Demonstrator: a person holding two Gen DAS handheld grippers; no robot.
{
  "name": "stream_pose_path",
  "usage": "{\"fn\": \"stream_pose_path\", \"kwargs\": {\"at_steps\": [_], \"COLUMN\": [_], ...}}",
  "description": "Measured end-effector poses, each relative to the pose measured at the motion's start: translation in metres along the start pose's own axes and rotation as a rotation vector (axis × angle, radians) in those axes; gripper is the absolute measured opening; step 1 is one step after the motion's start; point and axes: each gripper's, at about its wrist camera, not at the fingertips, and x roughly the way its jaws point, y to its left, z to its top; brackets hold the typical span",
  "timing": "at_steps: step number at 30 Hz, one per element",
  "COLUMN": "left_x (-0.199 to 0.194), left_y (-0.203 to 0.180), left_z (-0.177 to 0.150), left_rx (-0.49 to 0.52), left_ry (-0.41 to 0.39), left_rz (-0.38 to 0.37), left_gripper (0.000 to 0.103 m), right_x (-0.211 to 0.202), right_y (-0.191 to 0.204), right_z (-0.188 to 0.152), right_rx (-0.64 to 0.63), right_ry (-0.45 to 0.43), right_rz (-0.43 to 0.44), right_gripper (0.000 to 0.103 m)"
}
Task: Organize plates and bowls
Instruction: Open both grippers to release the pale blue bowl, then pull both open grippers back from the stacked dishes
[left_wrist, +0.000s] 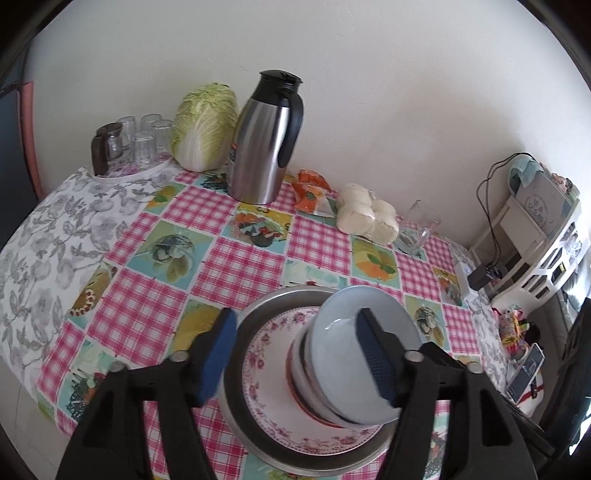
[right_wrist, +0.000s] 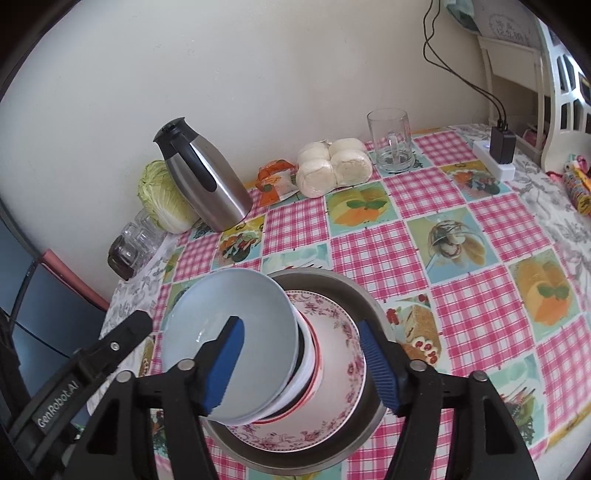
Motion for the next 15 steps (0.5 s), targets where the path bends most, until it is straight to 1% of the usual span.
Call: {"fn": "stream_pose_path", "kwargs": {"at_steps": [1,3,5,6,10,13,15], "left_x": [-0.001,-0.003,-0.005,-0.006,-0.009,-0.005,-0.003], "left_y": [0.002,0.005,0.009,0.012,0.02,0.021,0.022], "left_z": [-0.001,-0.004,-0.007,-0.009,-0.017,-0.025,-0.031], "left_rx": [0.0,0.0,-0.008,-0.016,-0.03,0.003,0.013], "left_ry": [-0.007,-0.013,-0.022,-0.027,-0.033,-0.014,0.007], "left_rz": [0.018,0.041,0.068,0.081,0.108,0.167,0.186], "left_gripper": [0.083,0.085,0.089,0.091,0.101,0.102,0.102], "right_x": [-0.001,-0.003,-0.005,-0.006,-0.011,-0.013,-0.014], "right_y": [0.0,-0.001,-0.002,-0.003,-0.006,-0.007,-0.006], "right_z": [-0.001,-0.003,-0.006,-0.007,-0.015,-0.022,-0.026], "right_rx": [-0.006,-0.016,-0.024,-0.026,-0.042,-0.058,-0.071], "right_ry": [-0.004,-0.012,-0.018,-0.023,-0.047,-0.054,-0.057], "right_rz": [-0.009,-0.027,-0.04,-0.046,-0.075,-0.09,-0.102], "right_gripper": [0.08,0.086,0.096,0.103,0.103,0.103,0.103]}}
